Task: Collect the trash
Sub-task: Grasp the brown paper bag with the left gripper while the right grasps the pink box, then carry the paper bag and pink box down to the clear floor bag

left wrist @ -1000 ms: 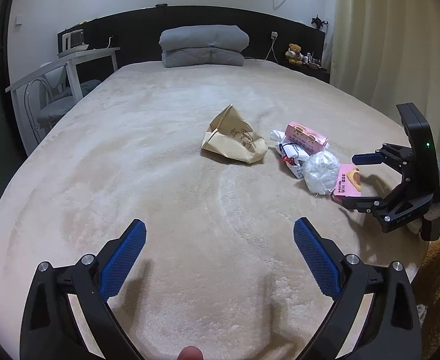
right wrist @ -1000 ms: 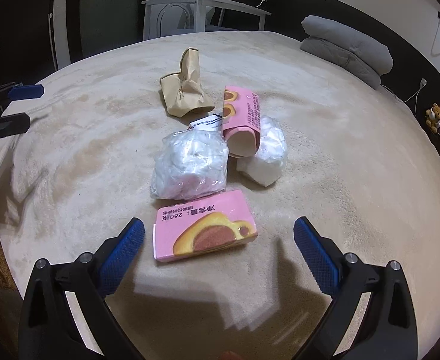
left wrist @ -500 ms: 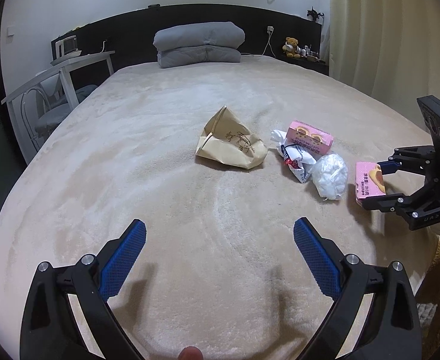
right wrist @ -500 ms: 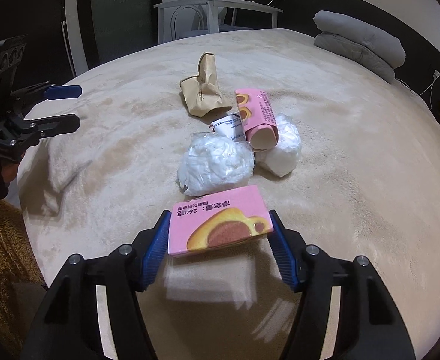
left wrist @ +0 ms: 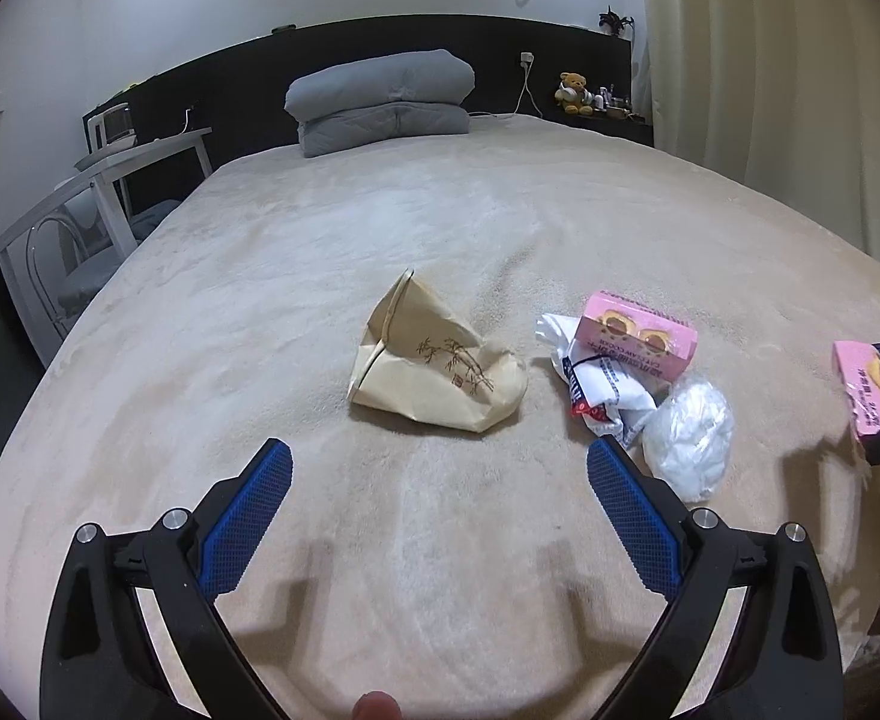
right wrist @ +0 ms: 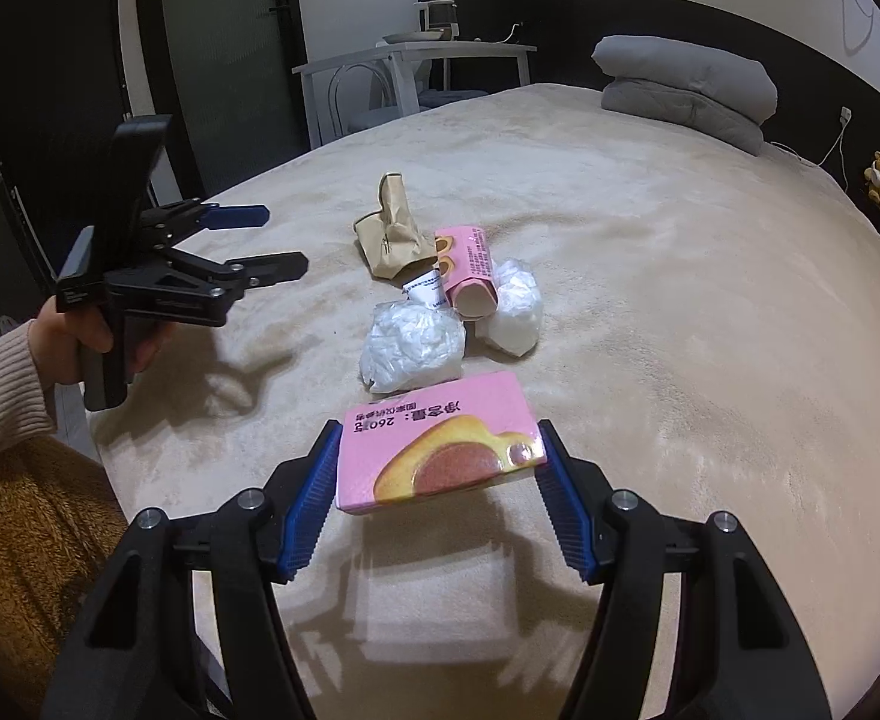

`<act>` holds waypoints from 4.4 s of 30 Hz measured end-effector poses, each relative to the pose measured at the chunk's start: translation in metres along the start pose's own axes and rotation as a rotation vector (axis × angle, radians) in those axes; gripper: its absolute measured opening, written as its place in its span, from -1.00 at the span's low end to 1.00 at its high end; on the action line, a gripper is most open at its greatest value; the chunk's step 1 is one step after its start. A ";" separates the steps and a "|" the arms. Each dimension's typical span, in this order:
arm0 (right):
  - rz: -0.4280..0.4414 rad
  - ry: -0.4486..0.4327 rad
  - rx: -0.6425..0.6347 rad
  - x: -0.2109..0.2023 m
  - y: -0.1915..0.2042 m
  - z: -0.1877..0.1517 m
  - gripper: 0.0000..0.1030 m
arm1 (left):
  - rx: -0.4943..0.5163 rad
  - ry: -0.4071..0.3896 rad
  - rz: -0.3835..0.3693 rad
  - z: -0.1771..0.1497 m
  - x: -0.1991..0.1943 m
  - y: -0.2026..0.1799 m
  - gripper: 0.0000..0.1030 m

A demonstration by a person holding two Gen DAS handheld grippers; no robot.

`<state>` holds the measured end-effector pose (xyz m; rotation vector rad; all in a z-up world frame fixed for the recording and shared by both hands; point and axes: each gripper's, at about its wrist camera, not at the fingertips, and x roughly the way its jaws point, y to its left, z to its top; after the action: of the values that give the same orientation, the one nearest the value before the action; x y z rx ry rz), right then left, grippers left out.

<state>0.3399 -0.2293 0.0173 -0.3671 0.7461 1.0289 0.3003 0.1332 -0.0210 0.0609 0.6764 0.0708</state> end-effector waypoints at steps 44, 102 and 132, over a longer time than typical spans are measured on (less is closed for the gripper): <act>0.013 -0.075 0.061 -0.044 -0.020 -0.001 0.22 | 0.081 0.055 0.090 0.040 0.051 -0.004 0.59; 0.040 -0.179 0.348 -0.149 0.088 -0.123 0.23 | -0.236 -0.198 -0.250 -0.121 -0.235 -0.102 0.59; 0.180 0.272 0.652 -0.059 0.079 -0.187 0.23 | -0.250 0.309 -0.322 -0.194 -0.159 -0.147 0.59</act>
<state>0.1810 -0.3403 -0.0667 0.1322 1.3259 0.8517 0.0615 -0.0207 -0.0844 -0.3044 0.9730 -0.1481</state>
